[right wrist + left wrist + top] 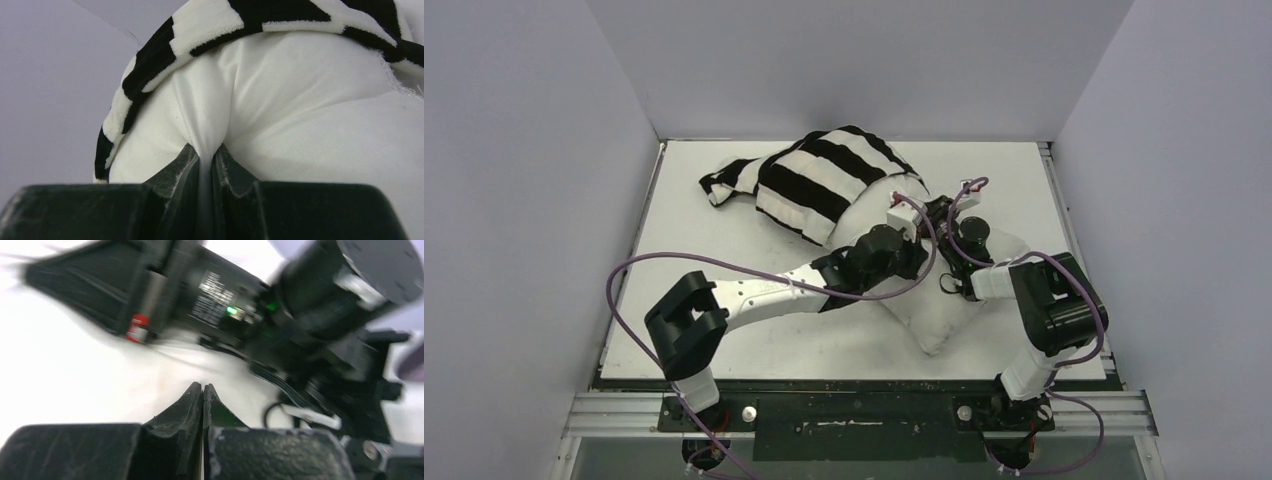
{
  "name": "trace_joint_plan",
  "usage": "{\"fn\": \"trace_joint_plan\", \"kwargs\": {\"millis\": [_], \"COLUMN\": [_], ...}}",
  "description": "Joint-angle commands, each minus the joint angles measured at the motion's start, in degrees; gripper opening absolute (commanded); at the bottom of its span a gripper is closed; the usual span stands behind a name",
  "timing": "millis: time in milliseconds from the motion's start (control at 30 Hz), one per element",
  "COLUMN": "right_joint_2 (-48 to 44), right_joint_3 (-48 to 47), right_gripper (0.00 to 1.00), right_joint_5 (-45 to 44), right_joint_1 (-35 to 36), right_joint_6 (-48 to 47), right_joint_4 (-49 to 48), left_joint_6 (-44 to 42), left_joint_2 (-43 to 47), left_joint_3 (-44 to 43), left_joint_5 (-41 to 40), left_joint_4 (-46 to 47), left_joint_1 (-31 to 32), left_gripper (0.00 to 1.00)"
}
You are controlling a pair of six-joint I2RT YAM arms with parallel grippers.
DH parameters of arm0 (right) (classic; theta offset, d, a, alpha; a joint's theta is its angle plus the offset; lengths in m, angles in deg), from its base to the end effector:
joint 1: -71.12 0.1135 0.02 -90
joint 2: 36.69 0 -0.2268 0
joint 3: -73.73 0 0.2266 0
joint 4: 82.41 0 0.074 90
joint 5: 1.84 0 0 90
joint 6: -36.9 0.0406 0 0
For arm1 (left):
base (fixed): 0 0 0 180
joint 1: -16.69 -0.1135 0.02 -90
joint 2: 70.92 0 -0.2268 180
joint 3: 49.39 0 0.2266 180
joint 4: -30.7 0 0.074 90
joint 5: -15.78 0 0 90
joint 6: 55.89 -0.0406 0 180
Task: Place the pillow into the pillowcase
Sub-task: Stuff the pillow into the pillowcase.
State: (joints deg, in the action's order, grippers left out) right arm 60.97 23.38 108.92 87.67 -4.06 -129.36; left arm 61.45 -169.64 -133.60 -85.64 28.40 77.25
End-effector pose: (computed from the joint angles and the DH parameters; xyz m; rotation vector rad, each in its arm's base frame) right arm 0.2987 0.1038 0.1710 0.1761 1.6959 1.1611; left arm 0.1951 -0.3293 0.2480 0.4180 1.9070 -0.8632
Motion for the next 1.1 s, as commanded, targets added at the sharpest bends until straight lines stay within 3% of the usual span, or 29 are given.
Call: {"fn": "trace_joint_plan", "kwargs": {"millis": [0,100,200,467,600,667,700,800,933,1067], "right_joint_2": [-0.94,-3.48,-5.07,-5.44,-5.87,-6.15,-6.2,-6.17,-6.11,-6.5], "right_joint_3": [3.05,3.04,3.67,2.54,2.68,3.77,4.04,4.55,4.99,4.95], "right_gripper": [0.0,0.0,0.0,0.0,0.0,0.0,0.0,0.0,0.0,0.0], "right_joint_5": [-3.44,-3.58,-4.8,-4.31,-6.88,-9.48,-10.01,-10.76,-11.25,-13.71], "right_joint_1": [1.49,1.61,1.63,2.27,2.79,3.39,3.54,3.77,3.9,3.95], "right_joint_6": [4.18,2.01,1.62,1.98,2.03,2.4,2.52,2.85,3.26,3.49], "right_joint_4": [-0.87,2.14,3.17,3.92,4.93,4.07,3.65,3.07,1.84,3.59], "left_joint_6": [-7.52,-11.82,-16.9,-25.16,-25.49,-25.52,-25.62,-27.04,-28.98,-24.84], "left_joint_2": [2.88,2.67,0.75,-9.44,-15.94,-18.04,-18.14,-17.45,-16.35,-10.86], "left_joint_3": [-6.75,-8.79,-10.68,-18.48,-27.41,-30.78,-31.38,-31.8,-31.97,-28.85], "left_joint_5": [-11.71,-12.43,-14.54,-18.74,-21.46,-23.4,-23.64,-23.06,-21.35,-19.73], "left_joint_4": [-7.66,-10.32,-10.81,-12.56,-21.97,-24.65,-24.8,-22.98,-22.97,-20.69], "left_joint_1": [-6.1,-12.31,-14.24,-14.93,-14.59,-14.65,-14.73,-14.53,-12.93,-7.12], "left_gripper": [0.07,0.32,0.46,0.57,0.57,0.53,0.46,0.02,0.0,0.0]}}
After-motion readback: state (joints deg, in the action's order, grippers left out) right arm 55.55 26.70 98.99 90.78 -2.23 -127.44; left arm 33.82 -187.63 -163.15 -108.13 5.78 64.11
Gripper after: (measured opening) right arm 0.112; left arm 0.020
